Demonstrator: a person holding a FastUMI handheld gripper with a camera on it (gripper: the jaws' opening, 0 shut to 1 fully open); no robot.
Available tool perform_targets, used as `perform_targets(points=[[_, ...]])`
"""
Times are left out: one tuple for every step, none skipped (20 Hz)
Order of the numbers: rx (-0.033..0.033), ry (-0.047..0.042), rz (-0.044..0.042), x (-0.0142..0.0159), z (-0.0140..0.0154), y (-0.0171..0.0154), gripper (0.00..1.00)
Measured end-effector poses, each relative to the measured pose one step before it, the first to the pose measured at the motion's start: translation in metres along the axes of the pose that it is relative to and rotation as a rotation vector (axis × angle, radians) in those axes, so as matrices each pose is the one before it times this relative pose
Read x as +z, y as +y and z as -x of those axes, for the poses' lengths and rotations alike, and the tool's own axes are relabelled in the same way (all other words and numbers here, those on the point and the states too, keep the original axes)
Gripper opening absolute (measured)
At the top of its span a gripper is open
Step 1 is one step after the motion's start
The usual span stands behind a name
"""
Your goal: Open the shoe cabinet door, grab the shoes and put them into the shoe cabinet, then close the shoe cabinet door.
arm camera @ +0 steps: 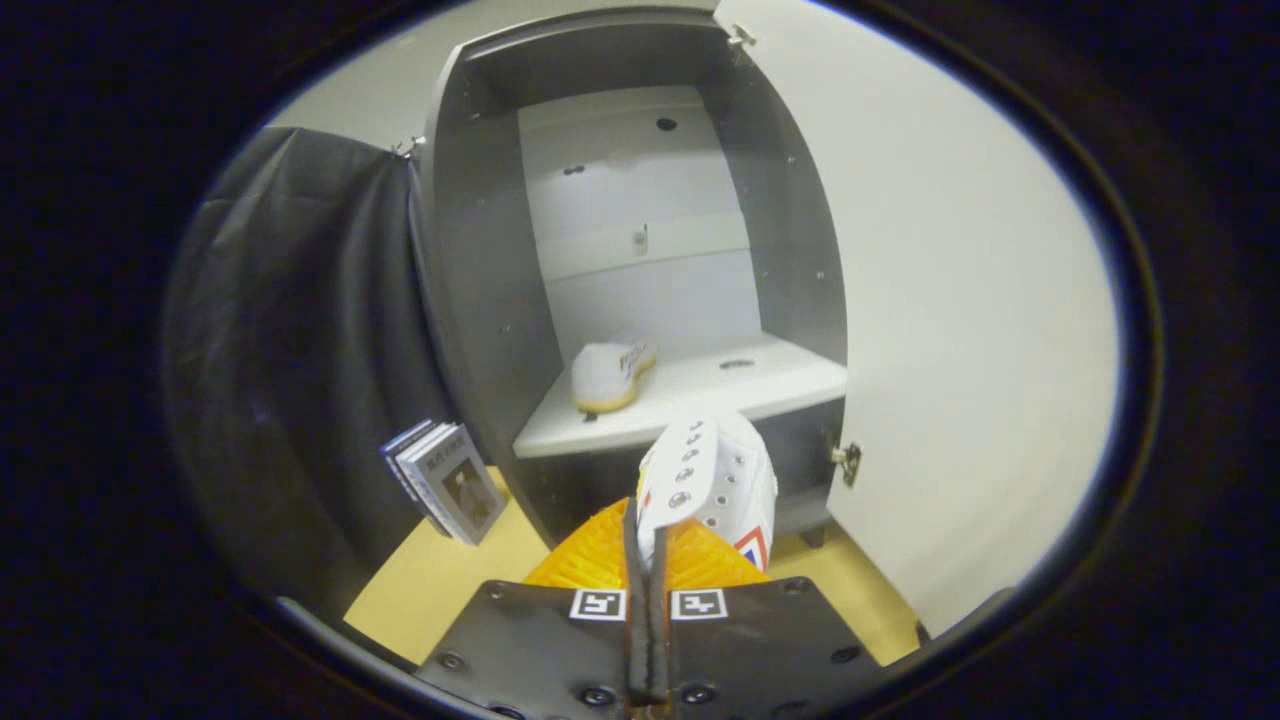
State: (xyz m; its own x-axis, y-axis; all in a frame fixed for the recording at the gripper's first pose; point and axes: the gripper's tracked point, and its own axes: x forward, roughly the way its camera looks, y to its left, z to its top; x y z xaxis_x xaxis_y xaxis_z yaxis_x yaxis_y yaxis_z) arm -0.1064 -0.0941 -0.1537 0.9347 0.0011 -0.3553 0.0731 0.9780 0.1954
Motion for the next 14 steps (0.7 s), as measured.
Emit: perform_targets(points=[[-0.00518, -0.01544, 0.01715, 0.01534, -0.00592, -0.00088, 0.02], [-0.00519, -0.01243, 0.01963, 0.01390, -0.01062, -0.00187, 0.02], [-0.00704, -0.01487, 0.01575, 0.01242, -0.01073, -0.00269, 0.02], [-0.00799, -0.00385, 0.01160, 0.00616, -0.01248, -0.00184, 0.02], [-0.00710, -0.00302, 0.00835, 0.00472, -0.01357, -0.00239, 0.02], [-0.00587, 0.00653, 0.01081, 0.00084, -0.01658, -0.00148, 0.02], [-0.00592, 0.00430, 0.00644, -0.00065, -0.01584, -0.00183, 0.02], [-0.00283, 0.00925, 0.01054, -0.00101, -0.01346, -0.00171, 0.02], [-0.00470, 0.00860, 0.01272, -0.00083, -0.01262, -0.00198, 0.02], [-0.00323, 0.01229, 0.01321, 0.00079, -0.00986, -0.00260, 0.02], [-0.00354, 0.01085, 0.01084, 0.00069, -0.00994, -0.00236, 0.02], [-0.00262, 0.00642, 0.00271, 0.00213, -0.00888, -0.00197, 0.02], [-0.00549, 0.00672, 0.00391, 0.00233, -0.00830, -0.00261, 0.02], [-0.00507, 0.00382, 0.00696, 0.00155, -0.01098, -0.00241, 0.02]])
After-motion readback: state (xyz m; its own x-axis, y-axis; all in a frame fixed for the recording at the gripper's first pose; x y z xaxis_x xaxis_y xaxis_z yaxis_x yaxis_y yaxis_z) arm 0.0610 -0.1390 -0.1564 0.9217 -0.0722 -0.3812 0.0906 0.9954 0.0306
